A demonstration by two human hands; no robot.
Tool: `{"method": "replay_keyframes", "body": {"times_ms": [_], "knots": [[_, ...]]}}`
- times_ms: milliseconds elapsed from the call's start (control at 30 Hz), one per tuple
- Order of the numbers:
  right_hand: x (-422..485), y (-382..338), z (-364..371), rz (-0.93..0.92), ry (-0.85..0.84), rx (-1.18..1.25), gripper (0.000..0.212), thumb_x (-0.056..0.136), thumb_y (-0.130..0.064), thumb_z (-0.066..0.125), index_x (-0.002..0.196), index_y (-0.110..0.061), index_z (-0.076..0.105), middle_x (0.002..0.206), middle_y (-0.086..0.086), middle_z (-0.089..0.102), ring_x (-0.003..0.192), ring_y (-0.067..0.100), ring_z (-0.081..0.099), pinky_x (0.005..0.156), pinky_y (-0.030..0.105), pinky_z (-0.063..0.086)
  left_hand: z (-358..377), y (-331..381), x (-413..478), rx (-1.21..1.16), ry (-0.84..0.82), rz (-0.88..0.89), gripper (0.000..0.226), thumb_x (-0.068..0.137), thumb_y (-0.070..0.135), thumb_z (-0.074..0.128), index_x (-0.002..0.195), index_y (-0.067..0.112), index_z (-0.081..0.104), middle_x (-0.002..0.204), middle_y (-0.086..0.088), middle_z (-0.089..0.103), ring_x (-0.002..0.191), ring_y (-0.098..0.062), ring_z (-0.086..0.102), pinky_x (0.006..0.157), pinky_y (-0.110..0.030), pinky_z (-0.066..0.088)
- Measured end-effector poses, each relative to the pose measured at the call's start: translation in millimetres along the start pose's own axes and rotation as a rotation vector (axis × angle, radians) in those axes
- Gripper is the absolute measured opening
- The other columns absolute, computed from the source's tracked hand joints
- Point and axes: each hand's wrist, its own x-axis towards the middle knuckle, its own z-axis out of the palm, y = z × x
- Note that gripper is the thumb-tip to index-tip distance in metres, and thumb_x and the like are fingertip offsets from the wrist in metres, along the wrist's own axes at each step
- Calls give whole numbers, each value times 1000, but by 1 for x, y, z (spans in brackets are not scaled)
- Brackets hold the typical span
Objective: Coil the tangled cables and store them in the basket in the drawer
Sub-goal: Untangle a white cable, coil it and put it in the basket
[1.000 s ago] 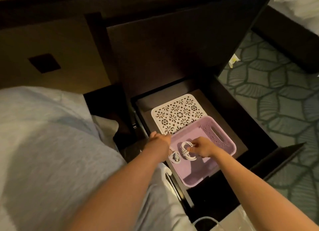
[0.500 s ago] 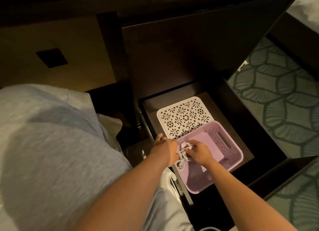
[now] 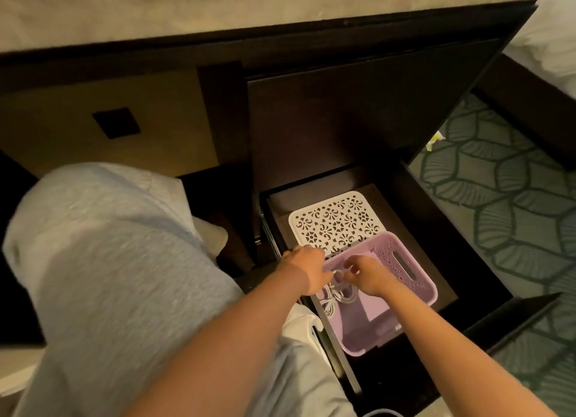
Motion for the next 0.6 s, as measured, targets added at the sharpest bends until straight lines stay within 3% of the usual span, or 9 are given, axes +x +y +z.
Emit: {"method": "replay_keyframes", "body": {"times_ms": [267, 433, 600], "knots": [[-46, -74, -88, -220, 81, -30, 24, 93, -37, 55, 105, -18, 63, 100, 1, 67, 90, 15, 62, 84, 31, 51, -64, -15, -57, -139, 197, 105, 41, 94, 42, 51, 128, 18, 53, 125, -3, 58, 106, -19, 57, 88, -34, 48], [-92, -144, -138, -435, 169, -20, 20, 92, -43, 53, 99, -27, 63, 93, -7, 67, 85, 7, 63, 81, 32, 53, -123, -29, -119, -81, 255, 128, 42, 94, 41, 52, 128, 17, 54, 126, 1, 58, 112, -17, 57, 98, -39, 47], [-139, -219, -182, -634, 255, -124, 20, 92, -45, 49, 101, -32, 60, 90, -15, 63, 81, 3, 63, 80, 31, 53, -181, -35, -188, -74, 392, 145, 41, 93, 42, 53, 129, 21, 54, 124, 5, 60, 111, -10, 58, 99, -32, 46]]}}
